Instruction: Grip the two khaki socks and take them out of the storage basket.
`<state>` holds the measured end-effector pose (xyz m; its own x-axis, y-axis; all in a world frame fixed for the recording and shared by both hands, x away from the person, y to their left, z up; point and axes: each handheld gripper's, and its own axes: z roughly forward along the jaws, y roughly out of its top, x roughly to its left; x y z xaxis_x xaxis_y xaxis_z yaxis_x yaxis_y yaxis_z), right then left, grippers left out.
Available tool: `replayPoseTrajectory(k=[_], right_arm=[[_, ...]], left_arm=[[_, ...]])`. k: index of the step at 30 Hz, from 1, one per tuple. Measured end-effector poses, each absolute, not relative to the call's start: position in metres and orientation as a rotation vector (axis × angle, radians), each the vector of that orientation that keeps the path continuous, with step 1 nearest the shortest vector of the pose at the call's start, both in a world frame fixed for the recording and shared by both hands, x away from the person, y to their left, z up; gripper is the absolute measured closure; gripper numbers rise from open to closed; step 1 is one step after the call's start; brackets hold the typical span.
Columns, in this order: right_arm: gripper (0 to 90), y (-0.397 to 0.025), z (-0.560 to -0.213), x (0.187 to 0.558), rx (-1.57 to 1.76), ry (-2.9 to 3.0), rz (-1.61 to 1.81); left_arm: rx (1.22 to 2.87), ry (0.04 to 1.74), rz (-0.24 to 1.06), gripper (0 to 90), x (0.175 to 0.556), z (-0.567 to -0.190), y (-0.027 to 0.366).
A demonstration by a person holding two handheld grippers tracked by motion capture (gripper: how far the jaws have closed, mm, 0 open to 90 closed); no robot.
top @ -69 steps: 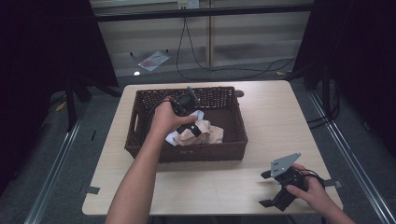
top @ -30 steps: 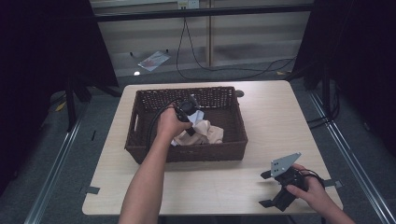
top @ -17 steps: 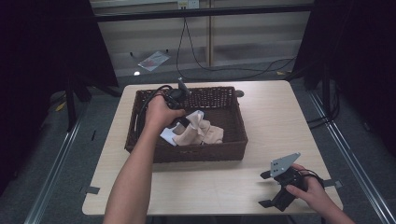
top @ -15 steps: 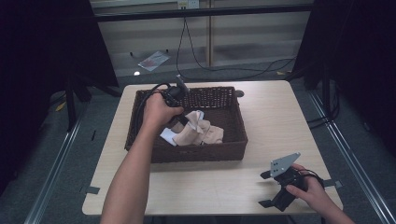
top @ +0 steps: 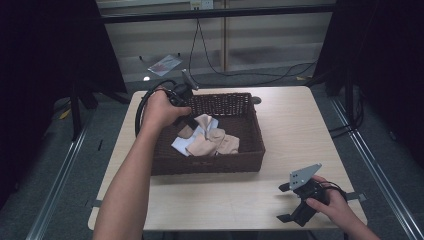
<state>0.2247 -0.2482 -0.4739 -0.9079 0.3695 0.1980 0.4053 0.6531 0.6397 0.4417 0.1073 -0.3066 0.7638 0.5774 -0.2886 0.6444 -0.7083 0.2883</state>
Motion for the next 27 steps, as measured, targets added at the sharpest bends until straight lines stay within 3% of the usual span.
replayPoseTrajectory(k=[27], right_arm=[[1.8,-0.246,-0.475,0.225,-0.647,-2.819,-1.095]], left_arm=[[2.619,0.814,-0.329,86.8,0.415,-0.264,0.113]])
